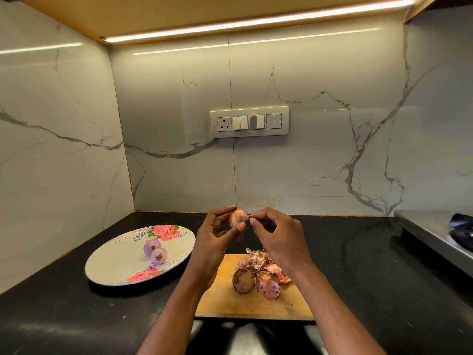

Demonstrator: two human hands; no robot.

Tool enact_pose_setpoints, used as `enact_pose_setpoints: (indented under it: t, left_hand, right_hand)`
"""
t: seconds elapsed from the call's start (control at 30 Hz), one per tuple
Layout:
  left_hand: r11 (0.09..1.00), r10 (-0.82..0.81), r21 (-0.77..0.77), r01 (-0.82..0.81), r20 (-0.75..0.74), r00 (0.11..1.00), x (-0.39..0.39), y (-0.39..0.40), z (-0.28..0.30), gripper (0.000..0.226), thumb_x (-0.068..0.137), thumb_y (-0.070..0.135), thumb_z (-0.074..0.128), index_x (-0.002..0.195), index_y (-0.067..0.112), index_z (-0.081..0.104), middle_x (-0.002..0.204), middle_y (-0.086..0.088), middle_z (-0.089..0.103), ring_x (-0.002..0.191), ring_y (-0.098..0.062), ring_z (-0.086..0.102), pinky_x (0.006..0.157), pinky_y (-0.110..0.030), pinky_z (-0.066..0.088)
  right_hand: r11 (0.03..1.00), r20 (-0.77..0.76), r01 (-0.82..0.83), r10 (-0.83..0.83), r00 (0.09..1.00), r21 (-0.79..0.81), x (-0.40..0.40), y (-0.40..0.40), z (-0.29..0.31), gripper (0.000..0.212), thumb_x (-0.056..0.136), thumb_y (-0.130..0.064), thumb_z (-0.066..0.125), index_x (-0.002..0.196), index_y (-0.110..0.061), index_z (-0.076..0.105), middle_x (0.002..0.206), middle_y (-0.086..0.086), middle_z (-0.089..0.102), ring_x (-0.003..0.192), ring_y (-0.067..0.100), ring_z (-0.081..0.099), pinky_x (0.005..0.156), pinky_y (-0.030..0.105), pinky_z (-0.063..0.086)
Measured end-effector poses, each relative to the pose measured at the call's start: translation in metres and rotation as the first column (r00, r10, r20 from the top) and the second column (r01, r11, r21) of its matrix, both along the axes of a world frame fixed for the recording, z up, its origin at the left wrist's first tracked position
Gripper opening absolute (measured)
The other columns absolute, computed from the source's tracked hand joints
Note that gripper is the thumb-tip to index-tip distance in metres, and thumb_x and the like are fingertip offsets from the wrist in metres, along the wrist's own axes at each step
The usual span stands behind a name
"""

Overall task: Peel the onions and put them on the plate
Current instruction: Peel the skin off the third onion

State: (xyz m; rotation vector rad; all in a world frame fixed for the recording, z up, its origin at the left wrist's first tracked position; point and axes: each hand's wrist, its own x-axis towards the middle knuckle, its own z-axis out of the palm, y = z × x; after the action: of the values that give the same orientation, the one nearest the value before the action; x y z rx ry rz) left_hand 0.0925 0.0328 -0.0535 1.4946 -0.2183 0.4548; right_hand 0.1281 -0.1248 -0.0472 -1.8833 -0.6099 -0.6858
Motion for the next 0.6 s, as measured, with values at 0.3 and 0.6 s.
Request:
enact_pose_setpoints:
  t: [0.3, 0.6]
  left_hand:
    - [0.999, 0.001, -0.044, -0.005, -0.083, 0.997, 0.0021, -0.0012, -0.0011, 0.053, 0.077, 0.037, 0.075, 0.124, 0.018, 0.061, 0.117, -0.003, 0.072, 0.108, -0.015, 0.07, 0.095, -0.033, 0.056]
    - [0.997, -0.064, -0.053, 0.061, -0.052, 0.997, -0.0005, -0.0015, 0.0003, 0.042, 0.08, 0.029, 0.069, 0.119, 0.014, 0.064, 0.11, -0.002, 0.074, 0.108, -0.017, 0.07, 0.094, -0.031, 0.056]
  right_hand:
    - [0.997, -0.017, -0.02, 0.021, 1.0, 0.075, -0.0021, 0.0021, 0.0012, 0.004, 0.088, -0.026, 0.074, 0.085, -0.022, 0.074, 0.077, -0.015, 0.067, 0.08, -0.002, 0.063, 0.063, 0.01, 0.051]
    - [0.971, -0.12, -0.05, 0.08, 0.989, 0.234, -0.0033, 0.0086, -0.0022, 0.01, 0.083, -0.026, 0.077, 0.078, -0.019, 0.07, 0.071, -0.008, 0.066, 0.07, -0.001, 0.062, 0.056, 0.012, 0.049]
